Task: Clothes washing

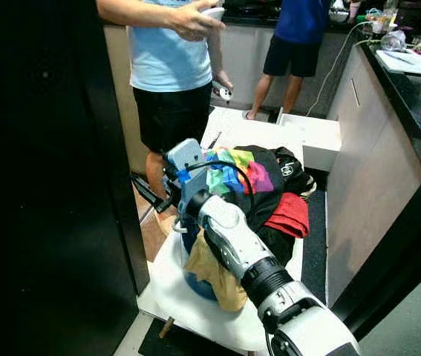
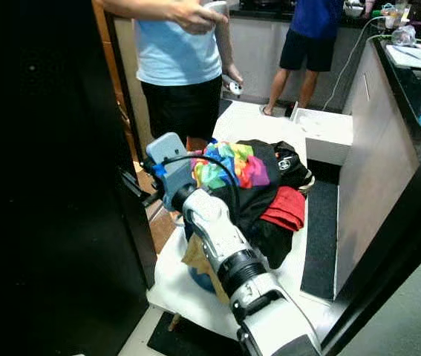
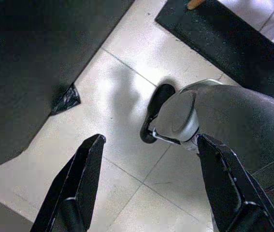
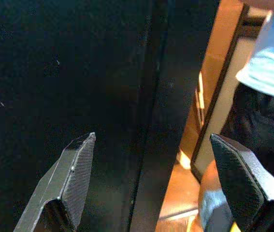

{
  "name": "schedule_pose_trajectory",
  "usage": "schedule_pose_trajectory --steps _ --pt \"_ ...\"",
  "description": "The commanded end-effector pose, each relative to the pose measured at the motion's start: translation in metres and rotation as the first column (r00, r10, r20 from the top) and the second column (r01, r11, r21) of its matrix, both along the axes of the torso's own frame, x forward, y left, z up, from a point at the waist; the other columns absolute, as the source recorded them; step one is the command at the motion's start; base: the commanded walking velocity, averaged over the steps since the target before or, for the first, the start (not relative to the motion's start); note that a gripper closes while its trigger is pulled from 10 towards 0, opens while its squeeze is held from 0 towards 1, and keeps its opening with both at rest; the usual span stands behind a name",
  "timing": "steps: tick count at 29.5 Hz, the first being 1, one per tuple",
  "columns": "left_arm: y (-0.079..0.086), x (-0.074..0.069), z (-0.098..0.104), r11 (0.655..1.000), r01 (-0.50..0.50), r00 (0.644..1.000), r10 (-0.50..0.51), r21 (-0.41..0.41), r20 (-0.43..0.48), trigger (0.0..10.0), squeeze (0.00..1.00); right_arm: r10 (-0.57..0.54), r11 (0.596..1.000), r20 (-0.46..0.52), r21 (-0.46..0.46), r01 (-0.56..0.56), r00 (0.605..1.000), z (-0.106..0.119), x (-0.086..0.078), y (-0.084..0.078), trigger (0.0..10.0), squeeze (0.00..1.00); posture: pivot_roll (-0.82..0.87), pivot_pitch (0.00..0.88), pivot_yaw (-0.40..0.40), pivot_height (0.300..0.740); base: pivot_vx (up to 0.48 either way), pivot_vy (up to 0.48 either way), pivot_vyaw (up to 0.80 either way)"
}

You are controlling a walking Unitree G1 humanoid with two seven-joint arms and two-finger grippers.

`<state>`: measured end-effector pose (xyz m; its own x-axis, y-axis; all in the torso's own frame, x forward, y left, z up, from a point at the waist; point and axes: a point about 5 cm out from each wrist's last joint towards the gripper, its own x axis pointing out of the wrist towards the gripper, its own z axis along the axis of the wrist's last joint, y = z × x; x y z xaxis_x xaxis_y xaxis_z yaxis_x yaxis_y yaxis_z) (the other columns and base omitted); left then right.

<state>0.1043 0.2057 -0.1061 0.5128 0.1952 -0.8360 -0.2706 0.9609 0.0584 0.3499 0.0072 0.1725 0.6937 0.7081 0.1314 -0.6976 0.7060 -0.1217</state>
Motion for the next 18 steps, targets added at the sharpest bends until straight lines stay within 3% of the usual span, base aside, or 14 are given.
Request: schedule_pose_trajectory --steps 1,2,3,5,6,7,9,11,12,13,14,18 --pt "-0.001 0.001 0.0 1.0 0.006 1.0 -0.006 -0.003 -0.001 10.0 0.0 -0.037 0.999 -0.077 0.007 0.037 0.996 -0.019 -0.003 -0.005 10.0 0.0 0.21 0.0 -0.061 0.74 0.0 0.0 0.0" --pt "-0.001 0.0 0.0 1.0 0.006 1.0 -0.006 -0.004 -0.001 10.0 0.0 -0.05 0.999 -0.076 -0.004 0.05 0.996 -0.02 -0.001 -0.009 10.0 0.0 0.21 0.0 -0.061 0.74 0.0 0.0 0.0" --pt "-0.001 -0.002 -0.001 1.0 0.006 1.0 -0.006 -0.004 -0.007 10.0 0.0 -0.105 0.994 -0.085 -0.027 0.103 0.991 -0.023 0.006 -0.024 10.0 0.0 0.21 0.0 -0.06 0.74 0.0 0.0 0.0" --pt "-0.001 -0.002 -0.001 1.0 0.006 1.0 -0.006 -0.004 -0.007 10.0 0.0 -0.105 0.994 -0.085 -0.027 0.103 0.991 -0.023 0.006 -0.024 10.0 0.0 0.21 0.0 -0.06 0.74 0.0 0.0 0.0" --pt "-0.001 -0.004 -0.001 1.0 0.006 1.0 -0.006 -0.004 -0.013 10.0 0.0 -0.158 0.987 -0.091 -0.043 0.155 0.983 -0.024 0.013 -0.038 10.0 0.0 0.21 0.0 -0.059 0.74 0.0 0.0 0.0" --pt "-0.001 -0.004 -0.001 1.0 0.006 1.0 -0.006 -0.004 -0.013 10.0 0.0 -0.158 0.987 -0.091 -0.043 0.155 0.983 -0.024 0.013 -0.038 10.0 0.0 0.21 0.0 -0.059 0.74 0.0 0.0 0.0" --pt "-0.001 -0.008 -0.002 1.0 0.008 1.0 -0.008 -0.004 -0.025 10.0 0.0 -0.271 0.961 -0.097 -0.075 0.265 0.958 -0.022 0.026 -0.075 10.0 0.0 0.2 0.0 -0.053 0.74 0.0 0.0 0.0" --pt "-0.001 -0.008 -0.002 1.0 0.008 1.0 -0.008 -0.004 -0.025 10.0 0.0 -0.271 0.961 -0.097 -0.075 0.265 0.958 -0.022 0.026 -0.075 10.0 0.0 0.2 0.0 -0.053 0.74 0.0 0.0 0.0" --pt "-0.001 -0.009 -0.003 1.0 0.01 1.0 -0.01 -0.004 -0.029 10.0 0.0 -0.309 0.95 -0.103 -0.086 0.301 0.946 -0.021 0.031 -0.09 10.0 0.0 0.19 0.0 -0.05 0.74 0.0 0.0 0.0" --pt "-0.001 -0.009 -0.003 1.0 0.01 1.0 -0.01 -0.004 -0.029 10.0 0.0 -0.309 0.95 -0.103 -0.086 0.301 0.946 -0.021 0.031 -0.09 10.0 0.0 0.19 0.0 -0.05 0.74 0.0 0.0 0.0" --pt "-0.001 -0.01 -0.003 1.0 0.012 0.999 -0.012 -0.004 -0.031 10.0 0.0 -0.332 0.942 -0.111 -0.092 0.323 0.937 -0.021 0.033 -0.1 10.0 0.0 0.19 0.0 -0.05 0.74 0.0 0.0 0.0" --pt "0.0 -0.01 -0.003 1.0 0.015 0.999 -0.015 -0.004 -0.031 10.0 0.0 -0.342 0.938 -0.119 -0.099 0.332 0.932 -0.022 0.033 -0.106 10.0 0.0 0.19 0.0 -0.047 0.74 0.0 0.0 0.0"
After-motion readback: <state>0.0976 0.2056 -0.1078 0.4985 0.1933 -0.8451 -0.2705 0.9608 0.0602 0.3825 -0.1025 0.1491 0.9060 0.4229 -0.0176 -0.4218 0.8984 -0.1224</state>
